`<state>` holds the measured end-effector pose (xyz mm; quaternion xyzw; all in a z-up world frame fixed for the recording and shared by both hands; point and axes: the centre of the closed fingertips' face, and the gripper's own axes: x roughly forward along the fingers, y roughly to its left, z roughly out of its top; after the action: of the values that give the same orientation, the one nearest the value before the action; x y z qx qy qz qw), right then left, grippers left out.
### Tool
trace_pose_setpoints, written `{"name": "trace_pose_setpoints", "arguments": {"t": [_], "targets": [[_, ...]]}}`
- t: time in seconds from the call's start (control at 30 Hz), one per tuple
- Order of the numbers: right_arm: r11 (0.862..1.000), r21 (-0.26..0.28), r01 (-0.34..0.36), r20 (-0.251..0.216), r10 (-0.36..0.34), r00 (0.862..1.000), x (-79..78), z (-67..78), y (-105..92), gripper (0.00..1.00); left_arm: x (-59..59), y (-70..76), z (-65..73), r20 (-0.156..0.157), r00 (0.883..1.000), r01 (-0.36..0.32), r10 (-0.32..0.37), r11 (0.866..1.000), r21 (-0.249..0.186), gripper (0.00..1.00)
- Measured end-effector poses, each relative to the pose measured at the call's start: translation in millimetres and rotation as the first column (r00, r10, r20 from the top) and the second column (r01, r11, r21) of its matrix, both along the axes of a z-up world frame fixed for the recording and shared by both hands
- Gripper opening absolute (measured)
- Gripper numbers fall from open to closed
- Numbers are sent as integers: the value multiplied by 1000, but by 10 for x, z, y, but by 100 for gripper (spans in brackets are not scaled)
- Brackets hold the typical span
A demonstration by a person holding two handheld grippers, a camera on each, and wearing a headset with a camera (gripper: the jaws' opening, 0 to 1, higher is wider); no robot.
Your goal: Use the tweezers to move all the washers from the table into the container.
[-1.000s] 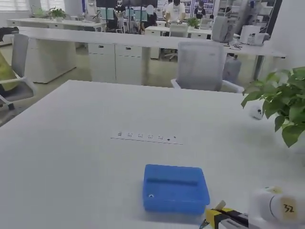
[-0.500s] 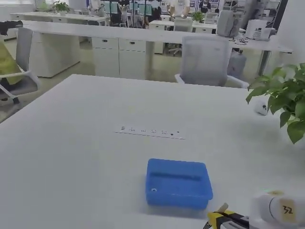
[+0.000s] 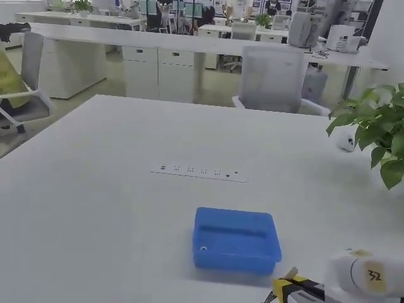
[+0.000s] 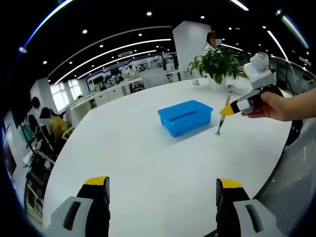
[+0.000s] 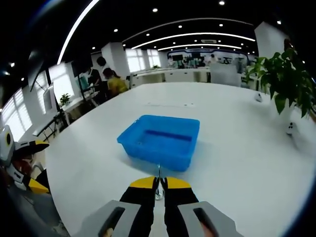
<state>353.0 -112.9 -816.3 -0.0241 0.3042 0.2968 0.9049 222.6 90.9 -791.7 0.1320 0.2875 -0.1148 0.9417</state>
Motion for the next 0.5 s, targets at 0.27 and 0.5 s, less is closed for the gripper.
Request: {"name": "trace_pose_setpoints", "arguments": {"t": [0.27,0.5], "targets": [[997,-59,-55,28,57,998,-27,-7,56,2,-1,11,-5,-1,1000,-2,2,1000,5,90],[988,-128,-91,56,99,994,-23,-12,71,0,-9,2,-11,-6,1000,2,-2,1000,2,91]]}}
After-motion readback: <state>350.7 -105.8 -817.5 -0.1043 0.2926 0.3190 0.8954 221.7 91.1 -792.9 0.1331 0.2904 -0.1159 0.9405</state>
